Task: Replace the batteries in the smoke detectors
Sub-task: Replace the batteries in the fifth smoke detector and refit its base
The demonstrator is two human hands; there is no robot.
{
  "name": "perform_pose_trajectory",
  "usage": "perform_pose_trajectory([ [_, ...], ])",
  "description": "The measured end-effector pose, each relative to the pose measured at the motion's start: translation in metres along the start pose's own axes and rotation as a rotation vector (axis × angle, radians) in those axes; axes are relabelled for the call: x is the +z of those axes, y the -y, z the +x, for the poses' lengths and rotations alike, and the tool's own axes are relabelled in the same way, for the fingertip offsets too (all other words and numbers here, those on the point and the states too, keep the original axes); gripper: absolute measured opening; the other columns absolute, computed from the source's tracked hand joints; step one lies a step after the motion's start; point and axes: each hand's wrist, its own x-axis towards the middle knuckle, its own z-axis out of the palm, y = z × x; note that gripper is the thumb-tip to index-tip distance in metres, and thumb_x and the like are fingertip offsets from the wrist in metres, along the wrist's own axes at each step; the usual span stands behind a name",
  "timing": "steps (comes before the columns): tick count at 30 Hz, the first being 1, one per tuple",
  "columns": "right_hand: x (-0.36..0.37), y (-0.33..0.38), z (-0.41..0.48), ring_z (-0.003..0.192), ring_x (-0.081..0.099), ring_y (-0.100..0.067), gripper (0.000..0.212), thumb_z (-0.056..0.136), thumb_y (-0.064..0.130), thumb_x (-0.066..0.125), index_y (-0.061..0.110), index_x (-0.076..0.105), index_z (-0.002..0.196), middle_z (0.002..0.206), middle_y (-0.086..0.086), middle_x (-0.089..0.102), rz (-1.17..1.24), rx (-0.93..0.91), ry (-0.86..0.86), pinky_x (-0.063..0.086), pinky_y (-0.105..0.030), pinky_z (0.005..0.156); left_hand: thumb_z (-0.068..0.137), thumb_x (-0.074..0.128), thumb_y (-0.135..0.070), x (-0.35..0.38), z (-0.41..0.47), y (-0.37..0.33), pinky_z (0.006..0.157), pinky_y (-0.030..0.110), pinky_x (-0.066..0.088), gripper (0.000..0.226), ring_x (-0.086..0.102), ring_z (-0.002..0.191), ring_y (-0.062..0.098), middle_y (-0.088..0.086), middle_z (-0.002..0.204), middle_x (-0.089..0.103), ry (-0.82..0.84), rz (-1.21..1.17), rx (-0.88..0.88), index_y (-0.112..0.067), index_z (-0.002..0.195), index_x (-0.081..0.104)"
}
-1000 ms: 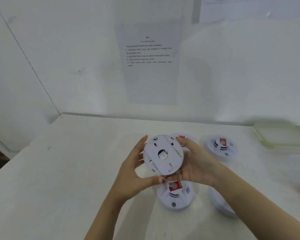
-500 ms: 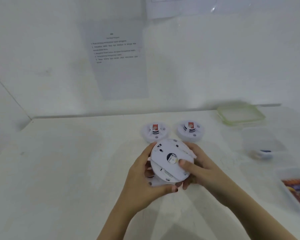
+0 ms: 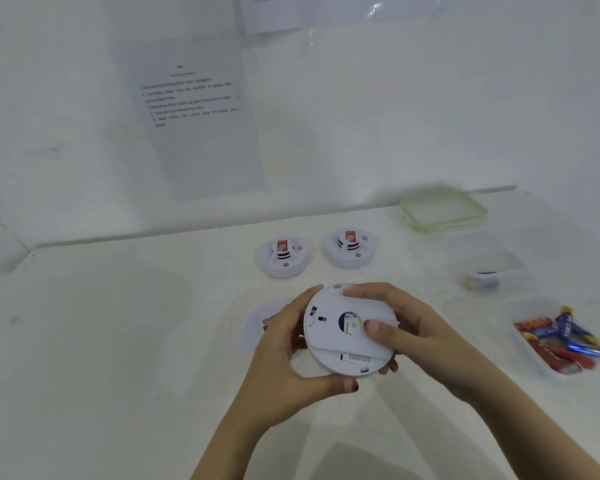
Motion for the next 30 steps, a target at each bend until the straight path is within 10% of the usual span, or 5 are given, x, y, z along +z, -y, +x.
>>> perform_pose_trajectory([
  [6, -0.001, 0.000, -0.006, 0.109, 0.063, -0.019, 0.059, 0.072, 0.007, 0.078, 0.028, 0.058, 0.123, 0.128, 0.006, 0.058, -0.008, 0.013, 0.106, 0.057, -0.040, 0.082, 0.043, 0.091, -0.035, -0.003, -0.001, -0.001, 0.092, 0.031, 0.053, 0.091, 0.059, 0.115, 0.010, -0.015, 0.121, 0.062, 0.007, 0.041, 0.005, -0.034, 0.125, 0.051],
  [30, -0.011, 0.002, -0.005, 0.119, 0.053, -0.016, 0.066, 0.067, 0.021, 0.080, 0.039, 0.056, 0.125, 0.129, 0.003, 0.053, -0.253, 0.037, 0.315, 0.053, -0.037, 0.092, 0.040, 0.096, -0.017, 0.001, -0.016, 0.001, 0.088, 0.016, 0.047, 0.092, 0.059, 0.113, 0.011, -0.013, 0.116, 0.065, -0.009, 0.119, 0.090, -0.027, 0.123, 0.061],
])
